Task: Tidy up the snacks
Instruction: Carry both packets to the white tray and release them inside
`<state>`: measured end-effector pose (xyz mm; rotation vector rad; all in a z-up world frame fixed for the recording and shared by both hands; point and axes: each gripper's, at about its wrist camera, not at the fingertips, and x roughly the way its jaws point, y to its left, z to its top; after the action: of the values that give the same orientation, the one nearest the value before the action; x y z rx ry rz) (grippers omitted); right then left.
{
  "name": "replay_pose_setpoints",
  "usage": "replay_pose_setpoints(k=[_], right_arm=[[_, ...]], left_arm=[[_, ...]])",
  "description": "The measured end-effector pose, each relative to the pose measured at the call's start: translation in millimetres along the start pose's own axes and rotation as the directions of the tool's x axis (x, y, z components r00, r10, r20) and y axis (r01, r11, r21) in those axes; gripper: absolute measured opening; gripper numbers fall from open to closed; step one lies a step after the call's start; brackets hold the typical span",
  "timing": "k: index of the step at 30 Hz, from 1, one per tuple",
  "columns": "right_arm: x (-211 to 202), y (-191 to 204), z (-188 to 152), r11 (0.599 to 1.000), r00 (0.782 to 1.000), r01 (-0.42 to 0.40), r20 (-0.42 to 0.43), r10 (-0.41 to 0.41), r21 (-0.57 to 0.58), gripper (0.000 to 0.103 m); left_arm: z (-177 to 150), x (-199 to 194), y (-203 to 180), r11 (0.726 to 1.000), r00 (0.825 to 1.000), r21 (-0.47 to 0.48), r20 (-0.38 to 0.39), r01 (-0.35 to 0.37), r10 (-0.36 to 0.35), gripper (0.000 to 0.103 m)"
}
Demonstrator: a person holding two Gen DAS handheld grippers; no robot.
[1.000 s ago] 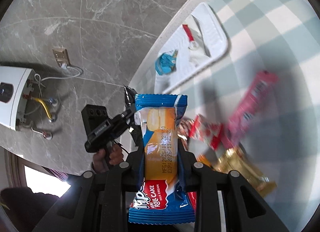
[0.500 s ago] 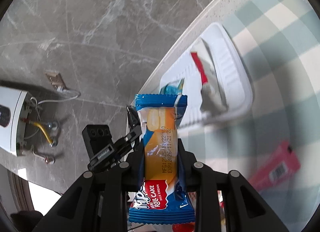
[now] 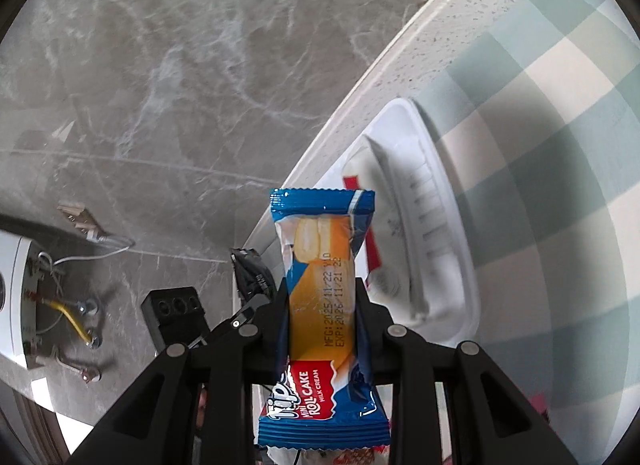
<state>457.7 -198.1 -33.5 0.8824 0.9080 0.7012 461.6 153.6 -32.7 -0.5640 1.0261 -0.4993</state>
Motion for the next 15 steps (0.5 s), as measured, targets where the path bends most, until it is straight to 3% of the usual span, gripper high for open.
replay_pose_setpoints(k=[9, 15], right_arm=[[17.7, -7.9, 19.1, 0.998, 0.998, 0.054, 0.023, -0.054, 0.020, 0.031], [28.2, 0.4, 25.6, 0.991, 0.992, 0.124, 0.035, -0.123, -0.038, 0.034]], left_arm=[[20.9, 34.8, 0.2, 0.999, 0.998, 0.009, -0.038, -0.045, 0.045, 0.017], [28.5, 52.3, 1.7, 0.995, 0.995, 0.014, -0.035, -0.096, 0.097, 0.018]])
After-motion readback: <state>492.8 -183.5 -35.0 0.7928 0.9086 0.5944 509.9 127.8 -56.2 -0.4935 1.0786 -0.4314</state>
